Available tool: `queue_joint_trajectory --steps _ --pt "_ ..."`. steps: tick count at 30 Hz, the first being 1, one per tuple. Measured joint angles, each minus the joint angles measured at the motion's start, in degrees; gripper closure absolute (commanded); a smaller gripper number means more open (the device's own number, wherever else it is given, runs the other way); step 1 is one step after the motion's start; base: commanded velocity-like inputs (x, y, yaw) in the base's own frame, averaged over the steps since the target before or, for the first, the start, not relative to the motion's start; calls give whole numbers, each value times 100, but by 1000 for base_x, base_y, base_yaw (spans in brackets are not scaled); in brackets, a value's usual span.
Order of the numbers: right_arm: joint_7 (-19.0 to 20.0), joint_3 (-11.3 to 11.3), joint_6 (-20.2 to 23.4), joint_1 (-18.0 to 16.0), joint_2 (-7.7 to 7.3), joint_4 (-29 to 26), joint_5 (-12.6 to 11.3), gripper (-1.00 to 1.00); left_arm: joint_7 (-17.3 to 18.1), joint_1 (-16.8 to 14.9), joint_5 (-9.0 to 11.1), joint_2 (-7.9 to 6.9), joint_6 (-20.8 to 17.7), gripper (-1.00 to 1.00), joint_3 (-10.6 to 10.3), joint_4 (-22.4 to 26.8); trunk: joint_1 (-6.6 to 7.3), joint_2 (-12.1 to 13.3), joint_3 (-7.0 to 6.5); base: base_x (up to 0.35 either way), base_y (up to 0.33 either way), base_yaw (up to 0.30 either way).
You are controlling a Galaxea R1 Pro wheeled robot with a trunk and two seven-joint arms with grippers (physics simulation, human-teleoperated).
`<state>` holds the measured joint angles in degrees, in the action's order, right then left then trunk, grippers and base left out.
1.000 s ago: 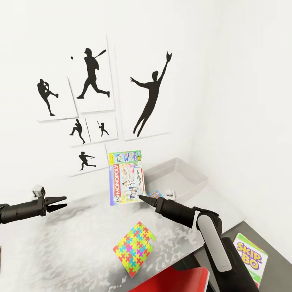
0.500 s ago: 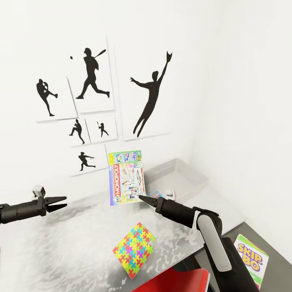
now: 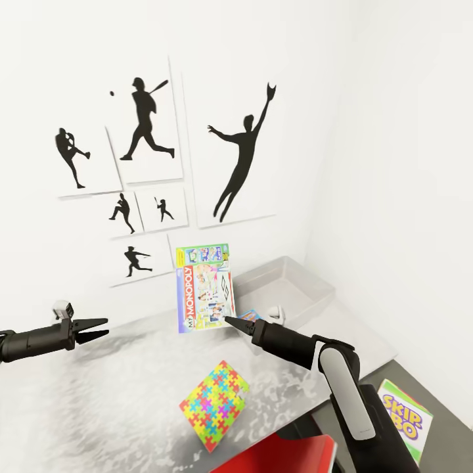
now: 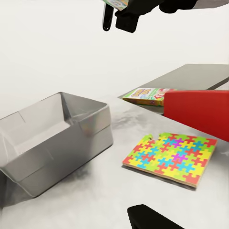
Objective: Put all the toys in the child's room - the three board games (two on the bed and one on the table), the two jigsaw puzzles on the table, and the tennis ball on the table - inside the toy box on the table in the child's room.
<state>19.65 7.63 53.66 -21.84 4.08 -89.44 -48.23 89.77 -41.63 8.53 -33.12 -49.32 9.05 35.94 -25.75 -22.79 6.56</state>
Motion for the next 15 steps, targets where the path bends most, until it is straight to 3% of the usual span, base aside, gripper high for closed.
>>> queue_joint_trajectory --steps 9,15 --pt "1 0 0 0 2 -2 -2 100 1 0 0 0 0 -100 2 0 0 0 0 1 -8 0" --pt "1 0 -1 0 2 0 -2 100 1 1 0 0 -3 -100 2 -1 1 0 0 95 0 0"
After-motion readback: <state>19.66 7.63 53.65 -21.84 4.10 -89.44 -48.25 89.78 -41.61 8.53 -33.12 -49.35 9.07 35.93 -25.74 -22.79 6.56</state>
